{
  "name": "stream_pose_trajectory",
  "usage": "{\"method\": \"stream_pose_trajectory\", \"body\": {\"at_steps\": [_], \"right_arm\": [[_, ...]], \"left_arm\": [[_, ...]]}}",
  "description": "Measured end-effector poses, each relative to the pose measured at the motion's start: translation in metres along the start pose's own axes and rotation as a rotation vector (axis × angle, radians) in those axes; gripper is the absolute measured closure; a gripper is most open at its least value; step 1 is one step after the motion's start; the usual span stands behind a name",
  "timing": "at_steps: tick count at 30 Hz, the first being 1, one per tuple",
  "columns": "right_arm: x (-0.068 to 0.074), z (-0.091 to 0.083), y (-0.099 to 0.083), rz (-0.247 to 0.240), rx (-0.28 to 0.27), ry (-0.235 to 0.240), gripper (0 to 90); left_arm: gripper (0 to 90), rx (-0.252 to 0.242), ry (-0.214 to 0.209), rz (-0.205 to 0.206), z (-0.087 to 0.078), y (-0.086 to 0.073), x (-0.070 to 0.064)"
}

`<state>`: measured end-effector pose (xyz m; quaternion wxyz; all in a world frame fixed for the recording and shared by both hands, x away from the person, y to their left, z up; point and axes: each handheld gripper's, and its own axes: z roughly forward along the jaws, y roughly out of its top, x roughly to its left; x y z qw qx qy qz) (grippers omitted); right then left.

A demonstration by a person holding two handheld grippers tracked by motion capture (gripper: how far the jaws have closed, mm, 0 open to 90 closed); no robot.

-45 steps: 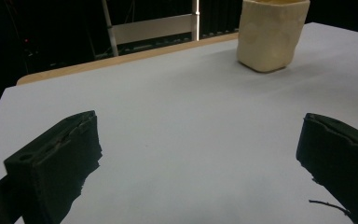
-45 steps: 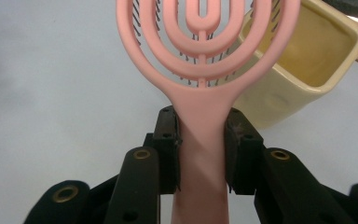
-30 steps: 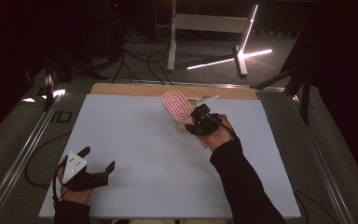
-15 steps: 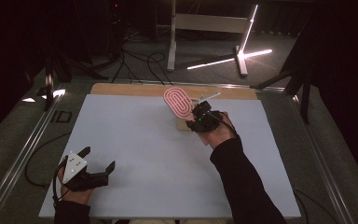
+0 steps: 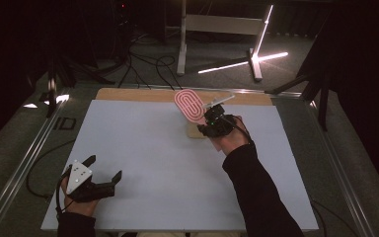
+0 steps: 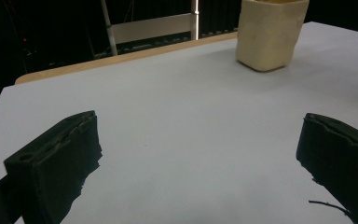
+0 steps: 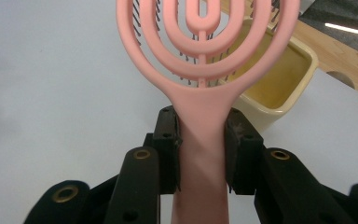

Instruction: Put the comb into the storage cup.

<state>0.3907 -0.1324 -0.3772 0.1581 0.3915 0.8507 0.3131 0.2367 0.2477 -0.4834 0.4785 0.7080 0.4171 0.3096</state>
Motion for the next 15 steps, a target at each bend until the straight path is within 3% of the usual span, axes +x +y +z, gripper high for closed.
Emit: {"method": "stream_pose_trajectory", "body": {"at_steps": [15], "right_arm": [[-0.0097, 0.0009, 0.0009, 0.028, -0.020, -0.006, 69.8]], "left_arm": [[0.1, 0.001, -0.001, -0.001, 0.0002, -0.0002, 0.0000]]}}
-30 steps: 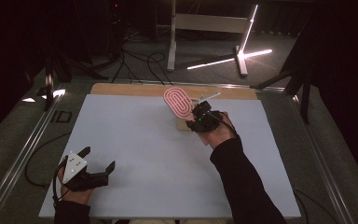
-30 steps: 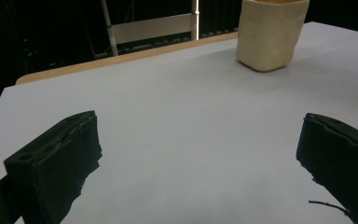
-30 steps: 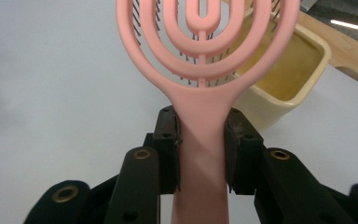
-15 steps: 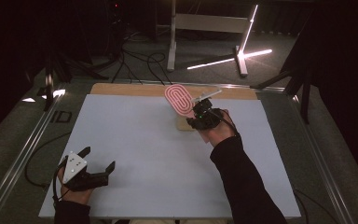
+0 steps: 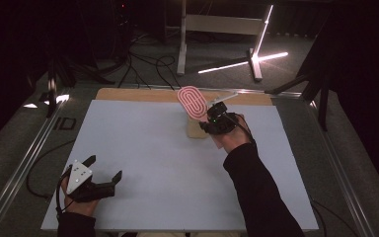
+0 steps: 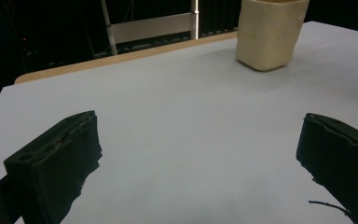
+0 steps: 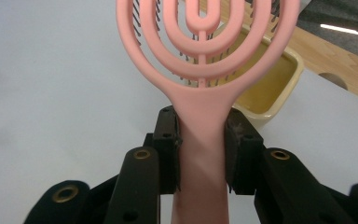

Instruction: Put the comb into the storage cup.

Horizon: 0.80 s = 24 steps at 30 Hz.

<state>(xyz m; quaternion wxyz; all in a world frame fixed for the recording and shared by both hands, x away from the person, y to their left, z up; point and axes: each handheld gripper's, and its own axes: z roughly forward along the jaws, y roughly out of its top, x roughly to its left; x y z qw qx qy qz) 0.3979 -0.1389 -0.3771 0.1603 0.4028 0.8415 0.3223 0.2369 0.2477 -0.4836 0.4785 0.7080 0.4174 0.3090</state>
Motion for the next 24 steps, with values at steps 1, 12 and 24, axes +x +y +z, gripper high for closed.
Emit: {"method": "stream_pose_trajectory", "body": {"at_steps": [1, 12, 24], "right_arm": [[0.000, 0.000, 0.000, 0.001, -0.002, -0.002, 69.8], [-0.004, 0.000, 0.005, 0.004, -0.023, -0.019, 69.8], [-0.006, 0.002, 0.011, 0.000, -0.036, -0.049, 69.8]], "left_arm": [[0.1, 0.000, 0.000, 0.000, 0.000, 0.000, 0.000], [0.1, 0.001, 0.000, 0.000, 0.000, 0.000, 0.000], [0.1, 0.001, 0.000, 0.001, 0.000, 0.000, 0.001]]}}
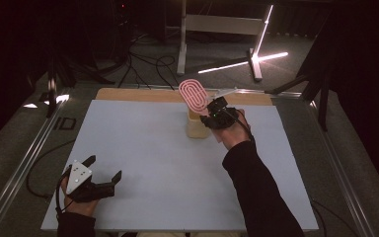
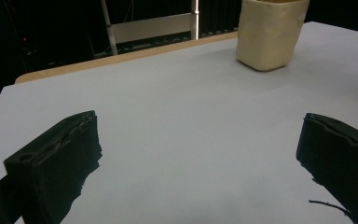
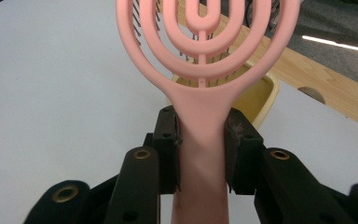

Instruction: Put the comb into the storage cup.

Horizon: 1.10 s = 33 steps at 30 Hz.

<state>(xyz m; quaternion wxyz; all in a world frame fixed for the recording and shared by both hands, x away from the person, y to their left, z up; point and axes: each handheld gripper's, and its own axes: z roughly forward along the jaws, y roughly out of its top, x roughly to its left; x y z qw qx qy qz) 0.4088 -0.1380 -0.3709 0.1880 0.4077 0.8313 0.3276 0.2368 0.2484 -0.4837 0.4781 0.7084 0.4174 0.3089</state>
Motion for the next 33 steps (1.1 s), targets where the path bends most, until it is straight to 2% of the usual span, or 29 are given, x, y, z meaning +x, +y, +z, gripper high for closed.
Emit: {"method": "stream_pose_trajectory", "body": {"at_steps": [16, 33], "right_arm": [[-0.003, 0.005, 0.004, -0.002, -0.016, -0.018, 69.8], [-0.005, 0.013, 0.012, -0.015, -0.059, -0.037, 69.8]], "left_arm": [[0.1, 0.000, 0.000, 0.001, 0.000, 0.000, 0.000], [0.1, -0.006, 0.000, -0.008, -0.001, 0.000, 0.001]]}}
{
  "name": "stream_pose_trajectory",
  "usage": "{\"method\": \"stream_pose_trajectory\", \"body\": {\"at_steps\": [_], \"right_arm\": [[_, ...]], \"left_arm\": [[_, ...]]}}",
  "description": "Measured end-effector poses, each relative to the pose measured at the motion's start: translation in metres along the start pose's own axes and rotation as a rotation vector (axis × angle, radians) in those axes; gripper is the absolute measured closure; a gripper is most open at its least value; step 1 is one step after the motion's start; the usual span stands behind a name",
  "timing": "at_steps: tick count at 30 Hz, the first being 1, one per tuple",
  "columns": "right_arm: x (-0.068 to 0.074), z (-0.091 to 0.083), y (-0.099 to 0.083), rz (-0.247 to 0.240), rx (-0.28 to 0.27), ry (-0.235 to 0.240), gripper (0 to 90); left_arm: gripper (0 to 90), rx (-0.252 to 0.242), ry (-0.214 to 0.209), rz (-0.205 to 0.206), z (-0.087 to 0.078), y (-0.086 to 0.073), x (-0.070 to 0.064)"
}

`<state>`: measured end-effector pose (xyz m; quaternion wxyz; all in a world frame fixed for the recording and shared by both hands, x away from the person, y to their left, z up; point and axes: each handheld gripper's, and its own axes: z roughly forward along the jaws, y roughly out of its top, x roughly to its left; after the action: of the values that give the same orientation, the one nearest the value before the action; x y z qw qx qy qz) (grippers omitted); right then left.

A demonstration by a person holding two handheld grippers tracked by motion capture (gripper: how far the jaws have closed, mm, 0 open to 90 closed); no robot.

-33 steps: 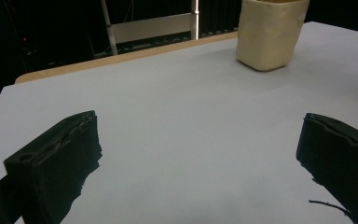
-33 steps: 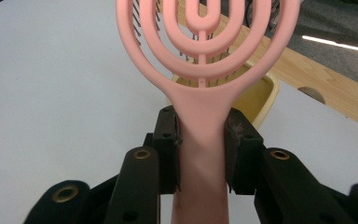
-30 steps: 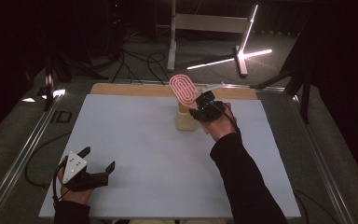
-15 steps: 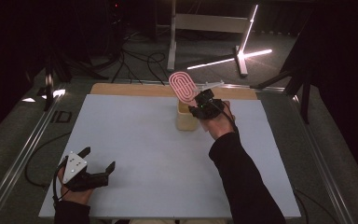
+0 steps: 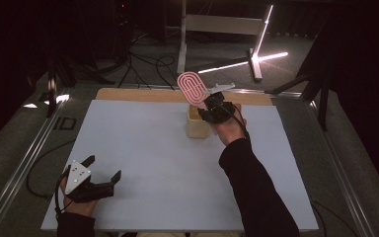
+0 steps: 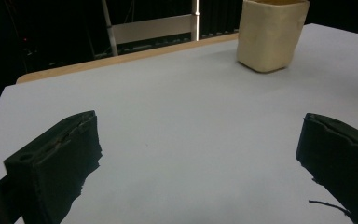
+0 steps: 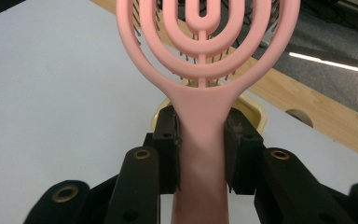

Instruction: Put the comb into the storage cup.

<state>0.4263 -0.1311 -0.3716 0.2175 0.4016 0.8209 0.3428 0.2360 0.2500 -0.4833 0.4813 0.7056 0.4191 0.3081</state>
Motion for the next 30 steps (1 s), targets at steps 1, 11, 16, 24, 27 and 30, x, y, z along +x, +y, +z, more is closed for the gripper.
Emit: {"method": "stream_pose_trajectory", "body": {"at_steps": [1, 11, 16, 24, 27, 30], "right_arm": [[0.000, 0.000, 0.000, 0.001, -0.005, -0.001, 69.8], [-0.006, 0.002, 0.002, 0.005, -0.029, -0.004, 69.8], [-0.008, 0.004, 0.002, 0.008, -0.041, -0.005, 69.8], [-0.010, 0.004, 0.002, 0.006, -0.068, -0.009, 69.8], [-0.010, 0.004, 0.002, 0.008, -0.084, -0.011, 69.9], [-0.010, 0.004, 0.002, 0.009, -0.106, -0.007, 69.9]], "left_arm": [[0.1, 0.000, 0.001, 0.000, 0.000, 0.000, 0.000], [0.1, -0.002, 0.001, -0.001, 0.000, 0.000, 0.000], [0.1, -0.003, 0.002, -0.003, -0.001, 0.000, 0.000], [0.1, -0.002, 0.003, -0.005, -0.001, 0.000, 0.000], [0.1, 0.001, 0.001, -0.002, 0.000, 0.000, 0.000], [0.1, 0.002, 0.000, -0.003, 0.000, 0.000, -0.001]]}}
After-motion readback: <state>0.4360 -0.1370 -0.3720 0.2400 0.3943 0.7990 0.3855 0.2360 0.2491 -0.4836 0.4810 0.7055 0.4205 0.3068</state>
